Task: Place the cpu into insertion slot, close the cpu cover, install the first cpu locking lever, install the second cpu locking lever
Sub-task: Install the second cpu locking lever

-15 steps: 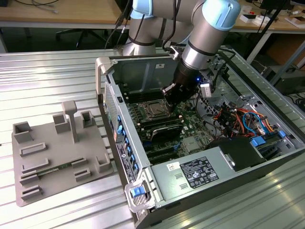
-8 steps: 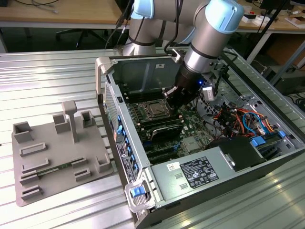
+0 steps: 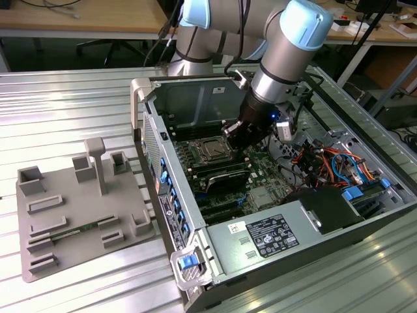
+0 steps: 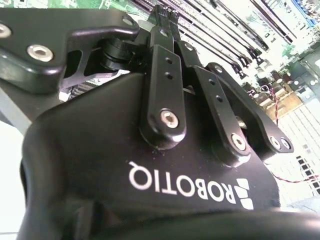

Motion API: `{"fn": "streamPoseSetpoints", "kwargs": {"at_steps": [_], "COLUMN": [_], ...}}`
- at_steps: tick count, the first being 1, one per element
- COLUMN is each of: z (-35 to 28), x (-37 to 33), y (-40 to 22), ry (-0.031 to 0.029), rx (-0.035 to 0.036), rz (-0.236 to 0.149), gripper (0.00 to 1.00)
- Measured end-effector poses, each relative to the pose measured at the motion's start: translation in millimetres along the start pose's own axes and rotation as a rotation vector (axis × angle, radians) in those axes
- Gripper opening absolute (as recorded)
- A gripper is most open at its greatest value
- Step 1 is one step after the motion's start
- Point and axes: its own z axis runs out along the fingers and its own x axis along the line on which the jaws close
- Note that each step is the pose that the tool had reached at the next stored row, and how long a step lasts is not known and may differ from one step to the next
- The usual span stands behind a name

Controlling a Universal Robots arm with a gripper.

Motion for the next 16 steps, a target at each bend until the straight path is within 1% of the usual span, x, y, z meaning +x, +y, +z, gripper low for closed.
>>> {"fn": "streamPoseSetpoints", "kwargs": {"at_steps": [1, 2, 3, 5, 7, 12, 16], "z": [1.5, 5.1, 7.4, 8.7, 9.3, 10.0, 10.3], "x": [-1.2, -1.8, 1.1, 11.8, 17.3, 23.7, 26.2], "y": [3.9, 5.8, 6.1, 7.2, 7.7, 8.4, 8.6], "ry": [0.0001, 0.0, 0.0001, -0.0004, -0.0006, -0.0006, -0.0006], "rx": [0.0002, 0.0002, 0.0001, -0.0008, -0.0019, -0.0025, -0.0025], "rz": [0.0, 0.0, 0.0, 0.0, 0.0, 0.0, 0.0], "gripper": [0.11, 0.11, 0.11, 0.11, 0.11, 0.11, 0.11]}}
